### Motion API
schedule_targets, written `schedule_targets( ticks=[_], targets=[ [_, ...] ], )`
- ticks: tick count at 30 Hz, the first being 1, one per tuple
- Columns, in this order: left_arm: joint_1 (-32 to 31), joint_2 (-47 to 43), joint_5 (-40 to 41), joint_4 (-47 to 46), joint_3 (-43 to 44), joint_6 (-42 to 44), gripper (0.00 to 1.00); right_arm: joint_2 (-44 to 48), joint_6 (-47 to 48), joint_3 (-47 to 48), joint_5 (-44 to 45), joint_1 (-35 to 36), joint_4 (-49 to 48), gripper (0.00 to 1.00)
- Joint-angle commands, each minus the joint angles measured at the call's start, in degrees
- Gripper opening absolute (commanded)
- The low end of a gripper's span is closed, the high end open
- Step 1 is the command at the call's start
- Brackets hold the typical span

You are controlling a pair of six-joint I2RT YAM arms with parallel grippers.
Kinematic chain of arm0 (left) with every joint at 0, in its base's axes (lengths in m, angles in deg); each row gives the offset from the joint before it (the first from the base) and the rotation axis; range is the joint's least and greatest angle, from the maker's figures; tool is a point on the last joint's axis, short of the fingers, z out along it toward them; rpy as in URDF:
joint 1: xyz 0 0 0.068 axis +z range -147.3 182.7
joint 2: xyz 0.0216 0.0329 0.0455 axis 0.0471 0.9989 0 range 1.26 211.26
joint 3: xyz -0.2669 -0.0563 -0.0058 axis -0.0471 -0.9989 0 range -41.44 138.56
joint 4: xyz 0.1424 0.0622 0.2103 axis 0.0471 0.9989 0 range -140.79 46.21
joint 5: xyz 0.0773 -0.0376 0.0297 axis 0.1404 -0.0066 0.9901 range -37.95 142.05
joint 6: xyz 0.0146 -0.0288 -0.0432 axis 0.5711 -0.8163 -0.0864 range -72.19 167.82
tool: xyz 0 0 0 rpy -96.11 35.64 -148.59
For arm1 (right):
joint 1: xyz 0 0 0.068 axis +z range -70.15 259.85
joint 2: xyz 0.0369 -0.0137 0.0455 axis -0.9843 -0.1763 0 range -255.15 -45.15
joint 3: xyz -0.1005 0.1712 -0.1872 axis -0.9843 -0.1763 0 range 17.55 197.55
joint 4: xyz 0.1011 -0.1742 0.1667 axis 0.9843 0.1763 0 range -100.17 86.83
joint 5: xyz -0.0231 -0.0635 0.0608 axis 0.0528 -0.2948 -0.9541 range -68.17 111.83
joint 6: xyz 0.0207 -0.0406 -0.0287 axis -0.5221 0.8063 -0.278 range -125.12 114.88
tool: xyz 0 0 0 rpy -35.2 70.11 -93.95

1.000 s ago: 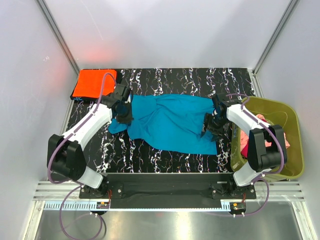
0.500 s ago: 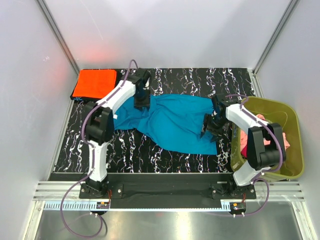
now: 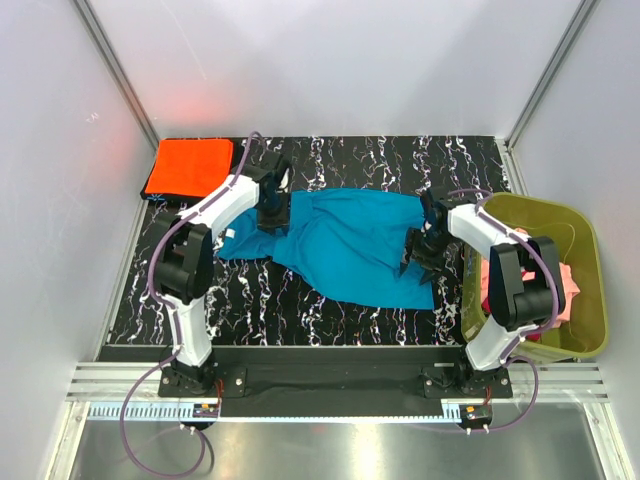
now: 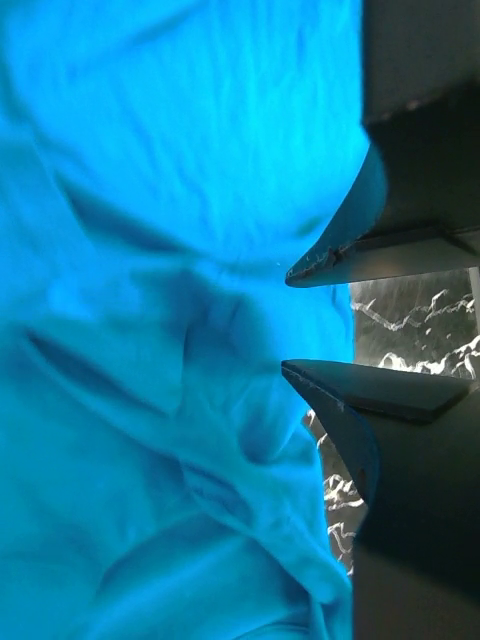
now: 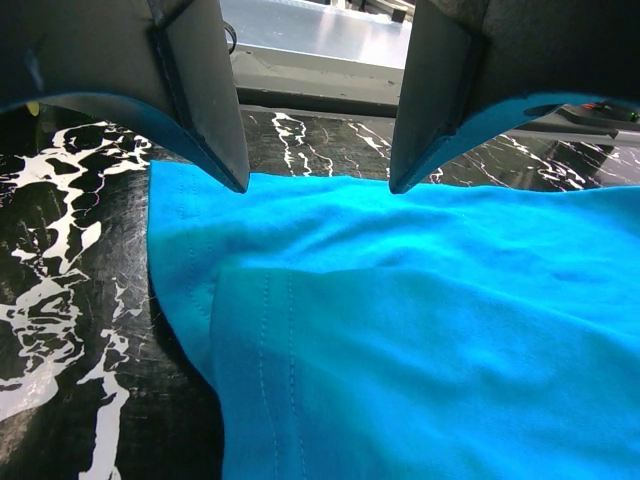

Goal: Fold and stack the t-shirts
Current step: Flatten the tshirt out

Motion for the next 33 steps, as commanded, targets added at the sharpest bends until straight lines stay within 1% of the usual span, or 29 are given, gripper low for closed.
schedule_targets(
  ticks=[1,8,11,14,17,19,24,33],
  targets=[
    [0.2,-2.8,1.5,-7.0,-2.9,0.8,0.40,-0.8,0.7,2.2,-1.4,-0.2,0.4,0.65],
    [1.6,3.9,5.4,-5.0,3.5,2.9,0.38,-2.2,1.9,3.4,-0.9,-0.2,1.2,0.65],
    [2.0,4.9,7.4,-4.6,6.1,4.8,0.38,-2.5,2.2,3.7,-0.9,-0.2,1.5,0.66],
    [2.7,6.9,7.3,-3.5,8.2,5.4,0.39,-2.8,2.4,3.8,-0.9,-0.2,1.6,0.65],
    [3.0,7.5,6.7,-4.8,7.7,5.6,0.40,-3.0,2.6,3.8,-0.9,-0.2,1.7,0.65],
    [3.0,7.7,4.8,-7.0,6.8,6.5,0.41,-3.1,2.7,3.8,-1.0,-0.2,1.8,0.65],
    [3.0,9.1,2.8,-6.8,7.6,6.5,0.41,-3.6,3.2,4.3,-0.9,-0.2,2.3,0.65],
    [2.6,6.2,-2.3,-10.9,3.2,5.4,0.40,-3.4,3.3,4.0,-1.3,-0.2,2.1,0.65]
  ],
)
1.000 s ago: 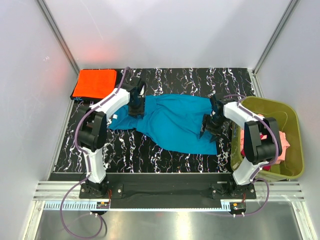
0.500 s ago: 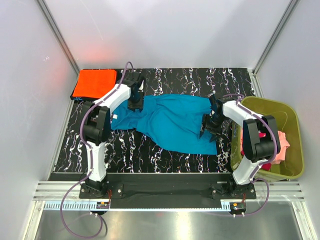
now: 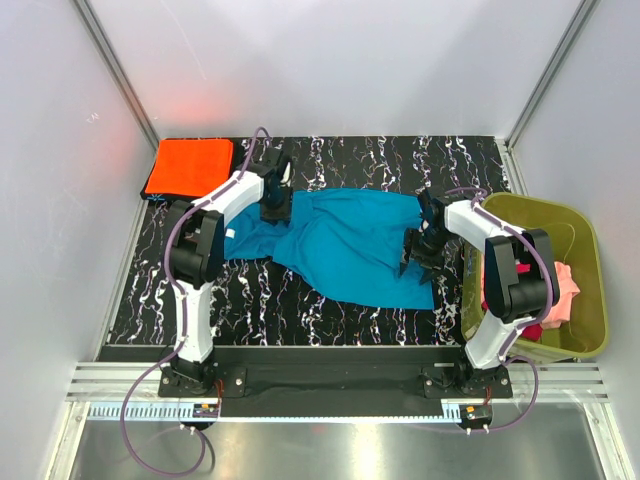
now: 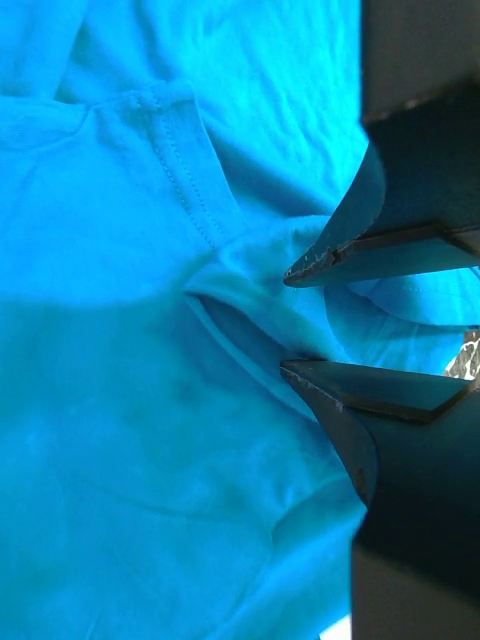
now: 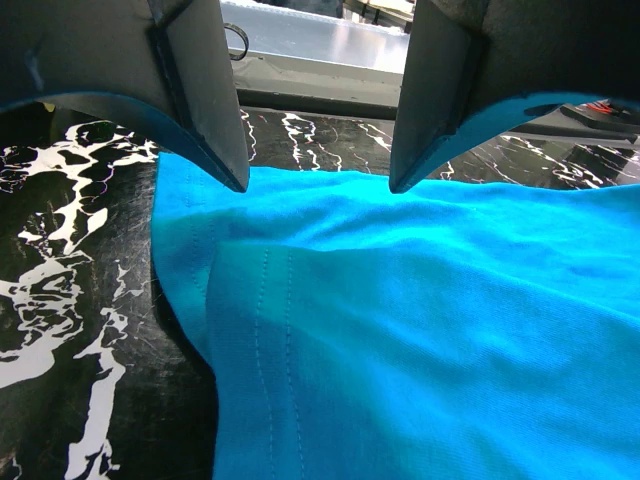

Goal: Fold and stack the t-shirts
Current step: Flatten the tshirt out

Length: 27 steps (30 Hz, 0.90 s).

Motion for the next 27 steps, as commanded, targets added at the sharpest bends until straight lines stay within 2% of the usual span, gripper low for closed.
schedule_targets(
  ticks=[1,5,8,15,16,17,23,27],
  targets=[
    [-0.3,-2.9,-3.3,-3.4,-1.3,0.0,0.40,0.1,0.9,1.5,-1.3,-0.2,0.5,0.65],
    [-0.6,-2.1,-3.9,-2.9,-0.8,-0.3,0.38,0.4,0.8,1.2,-1.3,-0.2,0.3,0.65],
    [-0.6,-1.5,-3.2,-2.6,-1.0,-1.0,0.32,0.9,0.8,0.8,-1.3,-0.2,0.3,0.65],
    [-0.6,-1.6,0.7,-2.1,-0.5,-1.7,0.11,1.4,0.3,0.0,-0.8,-0.2,0.6,0.65],
    [-0.6,-1.7,2.2,-1.7,-0.2,-1.8,0.03,1.8,0.2,-0.2,-0.6,-0.2,0.9,0.65],
    [-0.6,-1.7,3.0,-1.3,0.3,-2.0,0.00,1.8,0.0,-0.4,-0.4,-0.2,0.9,0.65],
    [-0.5,-6.8,8.7,2.4,-1.4,-2.0,0.00,3.5,-2.0,-2.6,2.6,-0.2,2.2,0.64],
    [-0.4,-11.1,9.2,5.5,-4.2,-3.1,0.00,6.8,-3.9,-4.9,4.9,-0.2,2.4,0.57]
  ],
)
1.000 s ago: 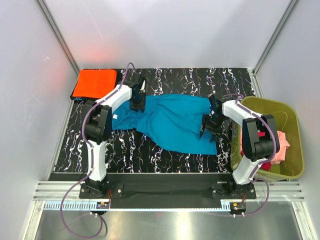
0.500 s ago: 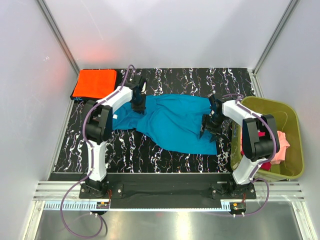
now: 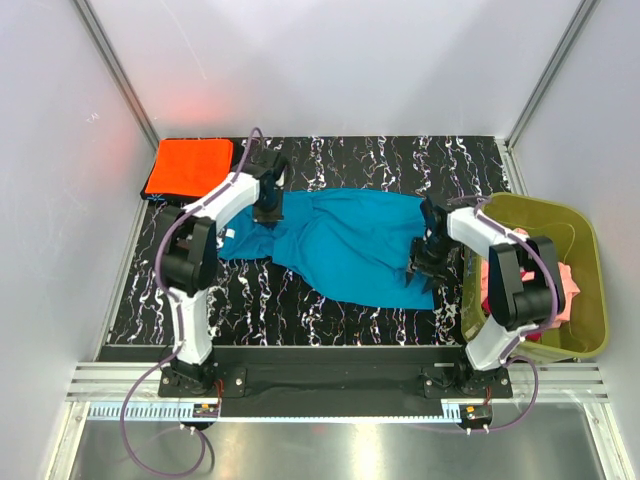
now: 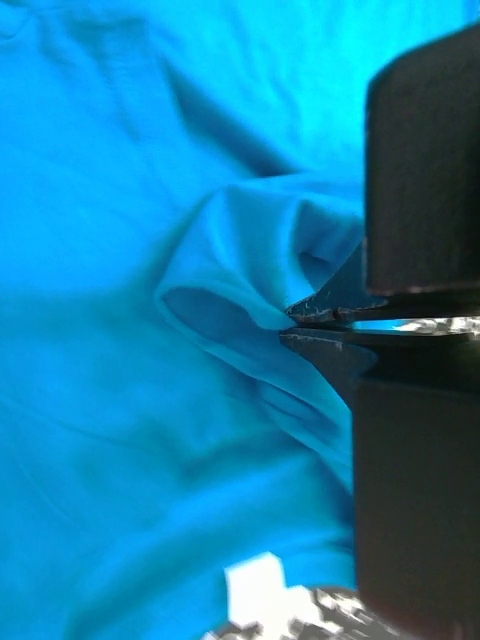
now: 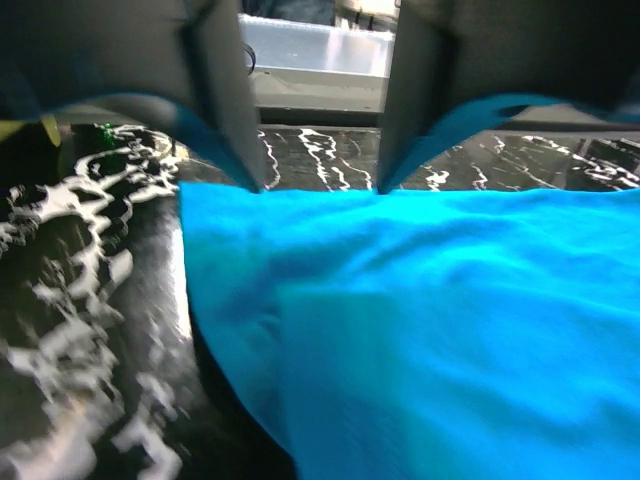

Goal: Fold and stack the t-shirts
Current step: Flatten the tshirt out

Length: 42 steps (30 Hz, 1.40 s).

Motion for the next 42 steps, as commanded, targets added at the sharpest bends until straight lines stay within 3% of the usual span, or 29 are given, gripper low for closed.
schedule_targets(
  ticks=[1,8,9,13,18,21,25,29,33,36,39,42],
  targets=[
    [-0.1,-8.5,2.7,2.5,-1.8,-1.2,0.00,6.0,-2.5,-2.5,4.2,-0.3,0.6,0.52],
    [-0.1,-20.0,2.1,3.6,-11.8,-3.8,0.00,11.1,-7.6,-5.9,9.0,-0.5,0.3,0.18],
    [-0.1,-21.3,2.3,3.7,-13.2,-4.2,0.00,10.7,-8.3,-6.2,8.7,-0.8,-0.5,0.17],
    [-0.1,-26.9,3.6,4.6,-17.0,-5.8,0.00,8.6,-10.2,-9.0,4.2,-0.1,-6.9,0.17],
    [-0.1,-34.2,4.2,6.8,-22.6,-7.1,0.00,1.1,-7.8,-5.8,8.0,3.3,-9.1,0.22],
    [-0.1,-38.0,4.5,8.2,-26.6,-7.3,0.00,-4.5,-7.3,-0.4,9.4,6.3,-9.7,0.26],
    [-0.1,-42.7,7.1,9.0,-31.8,-8.5,0.00,-13.8,-6.9,13.6,8.1,10.4,-6.3,0.29],
    [0.0,-43.8,8.5,8.3,-33.6,-9.7,0.00,-14.9,-7.3,20.4,7.5,11.4,-2.8,0.32],
    [-0.1,-43.1,7.0,7.6,-33.0,-9.8,0.00,-7.4,-7.9,15.7,11.5,11.3,-1.9,0.43],
    [-0.1,-43.6,6.2,7.3,-33.6,-9.3,0.00,-1.9,-9.3,10.0,11.5,11.0,-2.0,0.45],
    [-0.1,-43.8,5.1,7.1,-34.0,-8.4,0.00,2.8,-12.7,3.3,10.2,10.2,-3.8,0.45],
    [-0.1,-43.8,5.3,7.9,-33.5,-7.4,0.00,6.5,-16.3,-3.6,7.0,9.8,-8.8,0.36]
  ],
)
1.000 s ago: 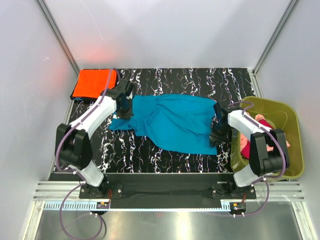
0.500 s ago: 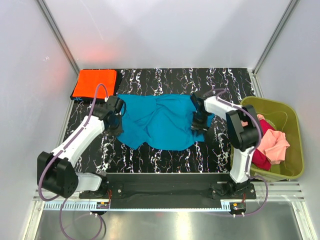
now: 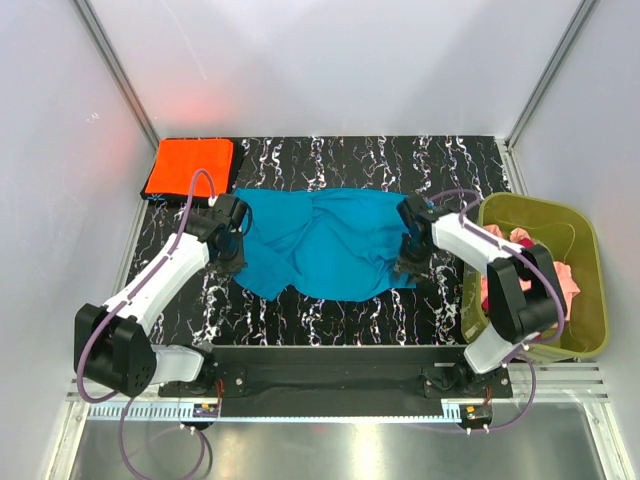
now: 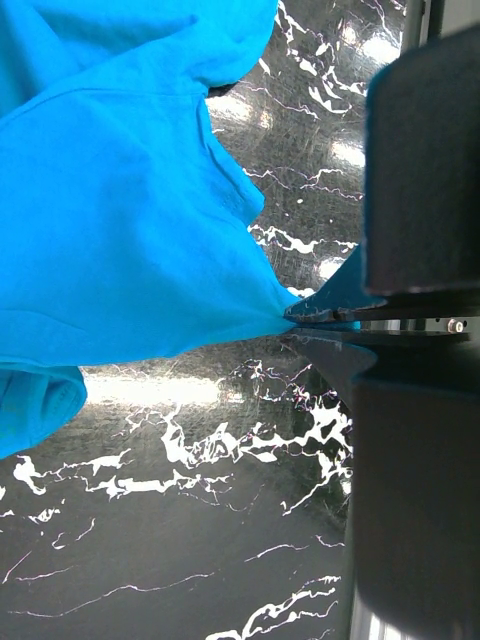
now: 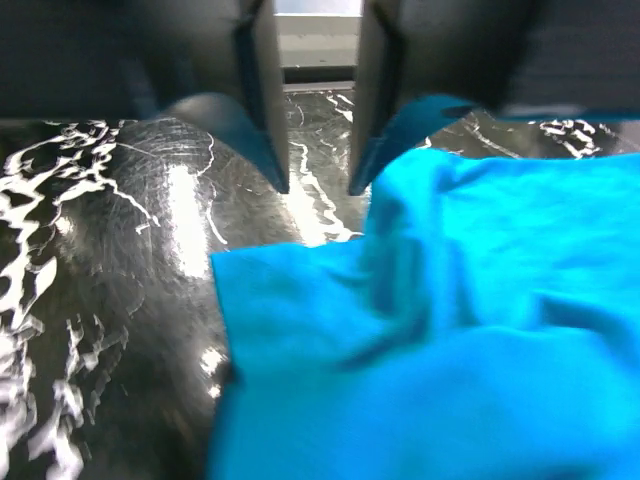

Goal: Fold and stack the t-shirts
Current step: Flatten the tshirt out

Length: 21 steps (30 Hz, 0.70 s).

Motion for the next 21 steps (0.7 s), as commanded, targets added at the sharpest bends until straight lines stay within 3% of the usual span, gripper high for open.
schedule_targets(
  ticks=[1,9,21],
  targets=[
    [-0.1,-1.4,0.3,-0.7,0.2,1.2,0.00,3.7,-5.5,-6.3,-2.1,-0.5,-5.6,0.33],
    [-0.1,-1.4,-1.1,-1.5,0.5,1.9,0.00,4.9,-4.9,-8.2,3.6,-3.4,-6.0,0.37],
    [-0.1,0.1,-0.7,-1.1,2.6,3.3,0.00,0.0,-4.0,-8.7,1.7,-6.7,-9.7,0.46]
  ],
)
